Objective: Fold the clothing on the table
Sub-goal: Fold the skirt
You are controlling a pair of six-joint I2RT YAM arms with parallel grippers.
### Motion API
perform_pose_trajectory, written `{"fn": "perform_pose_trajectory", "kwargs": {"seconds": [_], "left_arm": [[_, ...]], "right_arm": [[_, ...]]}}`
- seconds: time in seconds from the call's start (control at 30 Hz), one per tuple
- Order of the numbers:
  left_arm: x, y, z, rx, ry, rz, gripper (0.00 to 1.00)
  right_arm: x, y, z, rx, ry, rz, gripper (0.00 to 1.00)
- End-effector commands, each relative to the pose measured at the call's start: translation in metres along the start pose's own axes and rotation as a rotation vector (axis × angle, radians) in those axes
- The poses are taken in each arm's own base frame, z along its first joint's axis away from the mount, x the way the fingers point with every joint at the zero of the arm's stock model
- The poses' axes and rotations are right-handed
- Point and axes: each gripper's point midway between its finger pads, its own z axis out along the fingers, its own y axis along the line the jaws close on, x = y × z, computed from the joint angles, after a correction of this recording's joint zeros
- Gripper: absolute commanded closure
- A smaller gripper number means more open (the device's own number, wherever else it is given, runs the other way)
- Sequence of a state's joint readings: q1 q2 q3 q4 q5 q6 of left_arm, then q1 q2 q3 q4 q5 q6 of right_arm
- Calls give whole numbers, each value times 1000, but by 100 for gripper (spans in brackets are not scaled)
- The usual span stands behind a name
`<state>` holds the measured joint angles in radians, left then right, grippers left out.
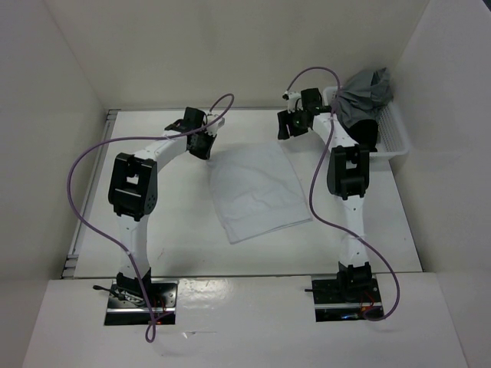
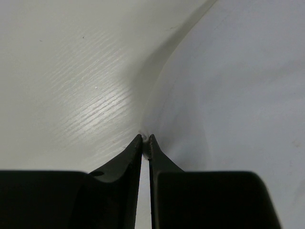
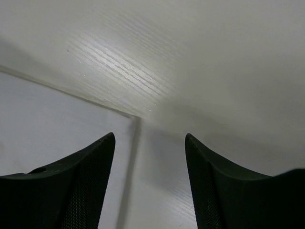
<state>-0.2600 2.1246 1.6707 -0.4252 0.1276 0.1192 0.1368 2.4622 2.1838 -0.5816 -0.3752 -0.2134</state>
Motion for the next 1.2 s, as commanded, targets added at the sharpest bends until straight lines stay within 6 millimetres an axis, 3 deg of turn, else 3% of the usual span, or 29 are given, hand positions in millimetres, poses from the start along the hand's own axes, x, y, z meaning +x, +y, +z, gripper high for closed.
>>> {"fn": "perform_pose_trajectory", "kwargs": {"seconds": [0.0,0.13,0.37,0.47,0.63,0.93,1.17], "left_arm": [[-16,-2,-6,3,-45,31,84],[-13,-2,-3,4,-36,30,84],[-13,-2,-3,4,-36,30,84],[-10,-2,1,6,-27,29,84],[-11,-7,1,12,-27,36,84],[-11,-7,1,12,-27,36,84],[-11,-7,1,12,-27,45,84]], "right_arm": [[-7,11,1,-31,-4,-6,35],[2,16,9,-41,23,-11,35],[0,14,16,-51,21,-11,36],[9,20,23,-63,49,-17,41],[7,31,28,-85,48,-31,44],[18,36,36,-95,75,-27,55],[13,36,34,-94,64,-32,71]]}}
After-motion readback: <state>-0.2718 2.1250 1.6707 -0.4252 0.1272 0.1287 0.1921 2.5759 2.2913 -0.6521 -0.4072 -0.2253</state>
